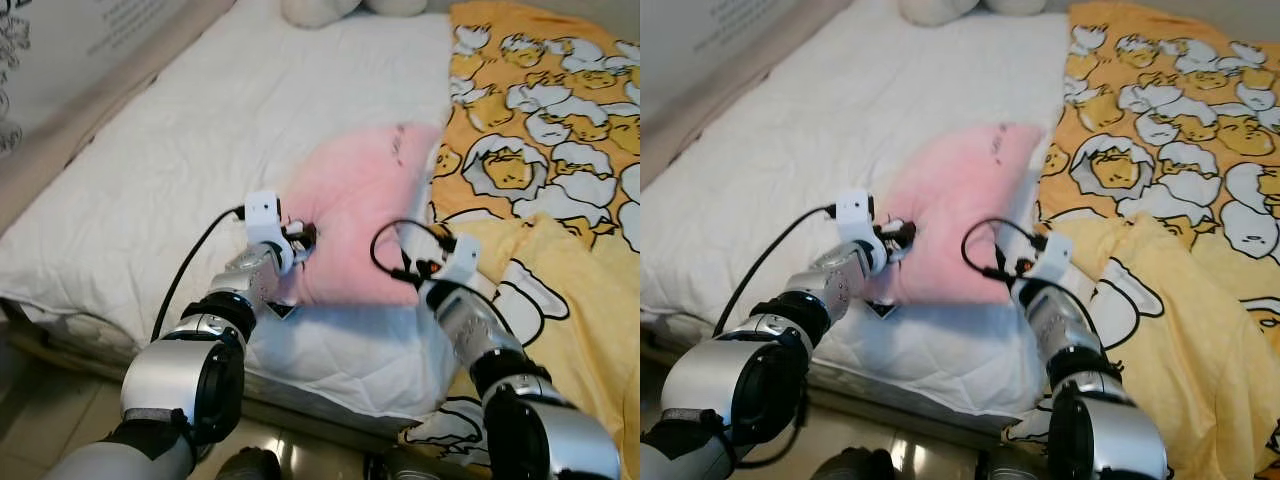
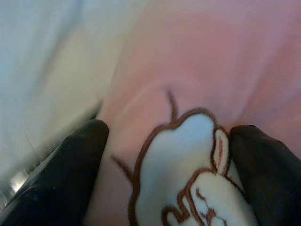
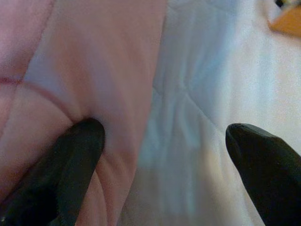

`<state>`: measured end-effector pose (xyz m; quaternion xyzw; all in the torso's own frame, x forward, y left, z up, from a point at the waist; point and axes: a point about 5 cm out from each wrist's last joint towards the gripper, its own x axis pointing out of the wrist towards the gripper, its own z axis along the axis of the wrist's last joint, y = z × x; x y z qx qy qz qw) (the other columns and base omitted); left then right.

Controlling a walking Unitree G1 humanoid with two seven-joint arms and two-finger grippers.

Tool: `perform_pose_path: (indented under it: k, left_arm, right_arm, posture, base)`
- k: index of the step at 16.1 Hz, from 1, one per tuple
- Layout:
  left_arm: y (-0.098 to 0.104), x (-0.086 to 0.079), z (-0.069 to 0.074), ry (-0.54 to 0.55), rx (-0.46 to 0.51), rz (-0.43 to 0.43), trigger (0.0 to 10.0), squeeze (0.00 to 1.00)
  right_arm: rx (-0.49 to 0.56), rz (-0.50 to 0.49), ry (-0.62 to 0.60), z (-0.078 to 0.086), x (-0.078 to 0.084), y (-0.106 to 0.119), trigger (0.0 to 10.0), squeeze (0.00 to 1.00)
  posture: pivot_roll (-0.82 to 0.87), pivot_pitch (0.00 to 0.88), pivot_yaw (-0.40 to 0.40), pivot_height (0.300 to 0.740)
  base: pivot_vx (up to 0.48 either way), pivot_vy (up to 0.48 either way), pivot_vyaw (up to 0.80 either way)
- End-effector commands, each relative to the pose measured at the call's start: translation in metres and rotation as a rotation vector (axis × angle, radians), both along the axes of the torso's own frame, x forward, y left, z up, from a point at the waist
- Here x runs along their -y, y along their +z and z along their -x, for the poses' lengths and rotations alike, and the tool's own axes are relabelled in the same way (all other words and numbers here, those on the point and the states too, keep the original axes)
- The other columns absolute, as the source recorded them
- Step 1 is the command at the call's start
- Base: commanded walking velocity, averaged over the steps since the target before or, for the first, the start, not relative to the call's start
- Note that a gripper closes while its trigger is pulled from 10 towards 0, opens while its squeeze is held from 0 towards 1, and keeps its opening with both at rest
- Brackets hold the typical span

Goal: Clean up the room

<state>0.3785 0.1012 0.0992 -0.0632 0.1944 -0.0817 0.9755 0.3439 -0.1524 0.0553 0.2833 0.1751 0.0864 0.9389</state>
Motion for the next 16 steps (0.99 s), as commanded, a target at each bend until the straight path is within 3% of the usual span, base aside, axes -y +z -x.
perform_pose_path:
  k: [1, 3, 4, 5, 7, 10, 12, 16]
  left_arm:
    - [0.009, 0.010, -0.003, -0.077, 0.077, -0.097, 10.0, 0.00]
    - [0.027, 0.031, -0.003, -0.221, 0.227, -0.064, 10.0, 0.00]
    - [0.027, 0.034, -0.001, -0.241, 0.237, -0.057, 10.0, 0.00]
    - [0.024, 0.033, 0.003, -0.277, 0.253, -0.059, 10.0, 0.00]
    - [0.017, 0.026, 0.008, -0.296, 0.254, -0.070, 10.0, 0.00]
    - [0.007, 0.019, 0.011, -0.285, 0.207, -0.075, 10.0, 0.00]
    - [0.003, 0.020, 0.012, -0.278, 0.170, -0.066, 10.0, 0.00]
    - [-0.007, 0.023, 0.013, -0.241, 0.077, -0.009, 10.0, 0.00]
  right_arm:
    - [0.032, 0.023, 0.014, -0.003, 0.002, 0.005, 10.0, 0.00]
    - [0.070, 0.083, -0.029, 0.009, 0.028, 0.001, 10.0, 0.00]
    - [0.076, 0.100, -0.032, 0.012, 0.033, 0.000, 10.0, 0.00]
    - [0.107, 0.144, -0.064, 0.029, 0.052, 0.000, 10.0, 0.00]
    - [0.176, 0.239, -0.133, 0.053, 0.073, 0.011, 10.0, 0.00]
    - [0.265, 0.218, -0.189, 0.065, 0.078, 0.036, 10.0, 0.00]
    - [0.275, 0.169, -0.179, 0.062, 0.072, 0.043, 10.0, 0.00]
    - [0.140, -0.025, -0.143, 0.036, 0.045, 0.012, 10.0, 0.00]
  posture:
    - [-0.03, 0.161, -0.038, 0.740]
    - [-0.02, 0.145, -0.053, 0.740]
    - [-0.02, 0.145, -0.053, 0.740]
    - [-0.03, 0.127, -0.063, 0.740]
    - [-0.03, 0.117, -0.069, 0.740]
    - [-0.03, 0.111, -0.068, 0.740]
    - [-0.04, 0.107, -0.059, 0.740]
    - [-0.03, 0.108, -0.036, 0.740]
  base:
    - [0.000, 0.000, 0.00]
    - [0.000, 0.000, 0.00]
    - [0.000, 0.000, 0.00]
    - [0.000, 0.000, 0.00]
    - [0.000, 0.000, 0.00]
    - [0.000, 0.000, 0.00]
    - [0.000, 0.000, 0.00]
    - [0.000, 0.000, 0.00]
